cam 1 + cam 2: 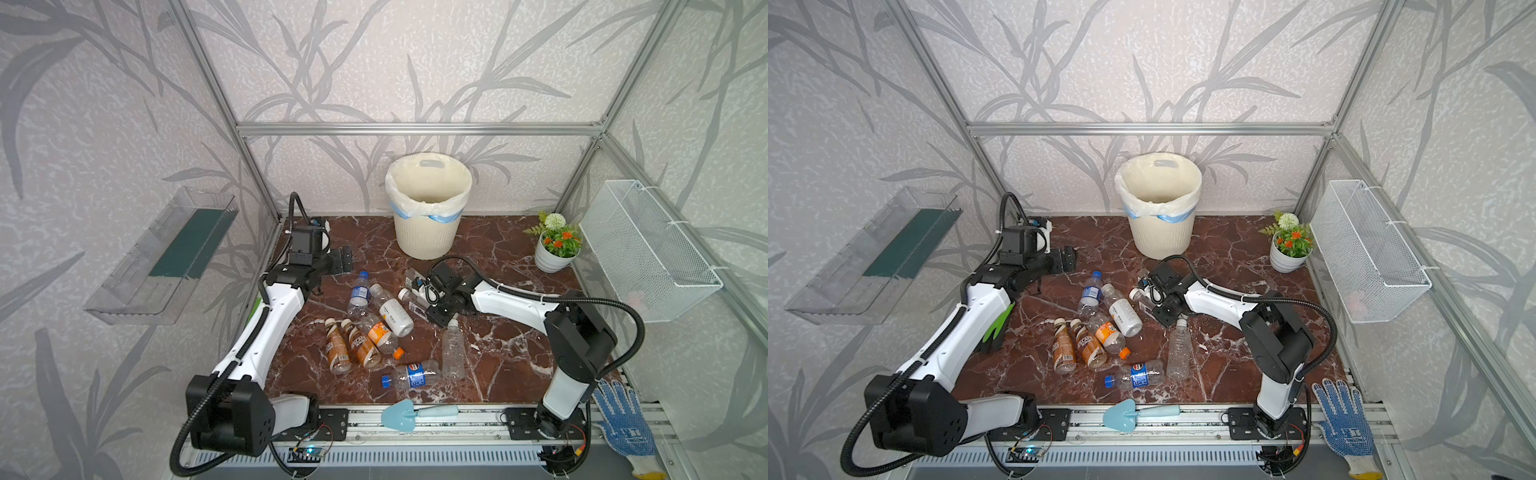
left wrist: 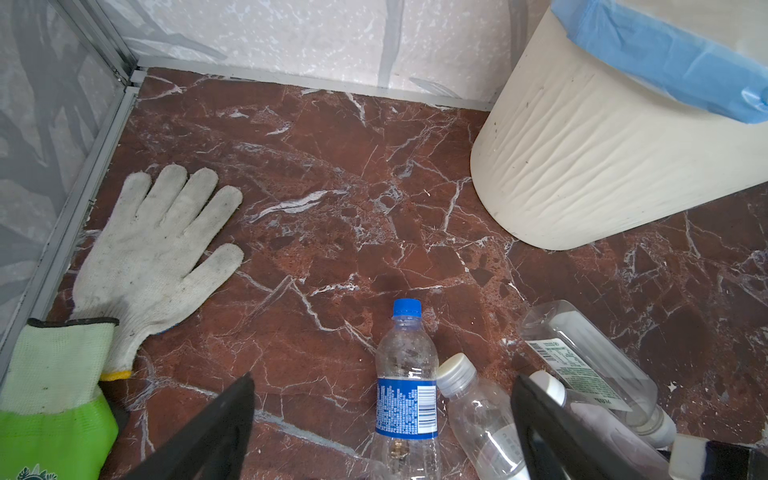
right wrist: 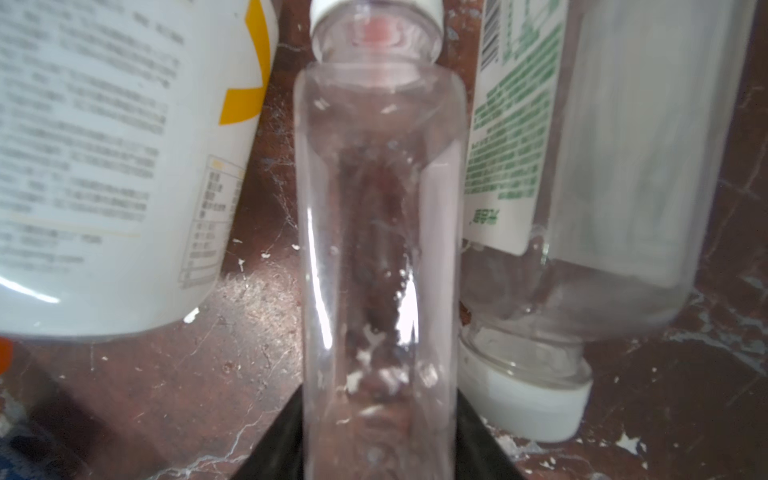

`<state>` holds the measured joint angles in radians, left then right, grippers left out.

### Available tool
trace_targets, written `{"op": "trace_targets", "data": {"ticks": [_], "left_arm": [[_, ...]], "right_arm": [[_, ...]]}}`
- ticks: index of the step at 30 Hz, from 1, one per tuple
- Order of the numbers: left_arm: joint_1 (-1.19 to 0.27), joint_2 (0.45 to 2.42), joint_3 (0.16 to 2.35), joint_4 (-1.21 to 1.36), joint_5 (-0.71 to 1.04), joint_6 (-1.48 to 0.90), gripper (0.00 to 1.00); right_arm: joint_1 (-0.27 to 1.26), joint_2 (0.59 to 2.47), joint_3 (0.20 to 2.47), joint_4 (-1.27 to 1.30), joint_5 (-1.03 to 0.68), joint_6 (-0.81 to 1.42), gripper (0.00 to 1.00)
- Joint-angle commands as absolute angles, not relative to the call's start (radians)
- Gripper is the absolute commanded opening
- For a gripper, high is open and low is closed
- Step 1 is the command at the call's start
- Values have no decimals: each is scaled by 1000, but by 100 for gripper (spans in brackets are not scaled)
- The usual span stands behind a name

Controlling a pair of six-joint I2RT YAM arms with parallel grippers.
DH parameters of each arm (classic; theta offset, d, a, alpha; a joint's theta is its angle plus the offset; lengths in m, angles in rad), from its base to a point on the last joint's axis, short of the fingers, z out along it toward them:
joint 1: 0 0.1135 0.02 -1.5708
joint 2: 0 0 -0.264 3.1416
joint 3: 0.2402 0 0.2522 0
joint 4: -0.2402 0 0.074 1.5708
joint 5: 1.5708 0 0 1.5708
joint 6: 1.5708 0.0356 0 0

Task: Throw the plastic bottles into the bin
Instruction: 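Lift the clear bottle with the right gripper up over the bin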

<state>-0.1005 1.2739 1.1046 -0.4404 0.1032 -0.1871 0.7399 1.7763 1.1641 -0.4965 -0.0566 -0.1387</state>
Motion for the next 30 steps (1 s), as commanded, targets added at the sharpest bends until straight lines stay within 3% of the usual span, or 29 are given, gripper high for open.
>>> {"op": "trace_targets", "data": {"ticks": [1, 17, 30], "left_arm": [[-94, 1279, 1132, -447, 105, -193, 95], [-93, 1284, 1129, -444, 96, -207, 95], [-89, 1284, 1111, -415, 97, -225, 95]], "right_arm": [[746, 1751, 1188, -490, -37, -112, 44], [738, 1439, 1148, -436, 63, -68, 37], [732, 807, 852, 179, 305, -242, 42]]}}
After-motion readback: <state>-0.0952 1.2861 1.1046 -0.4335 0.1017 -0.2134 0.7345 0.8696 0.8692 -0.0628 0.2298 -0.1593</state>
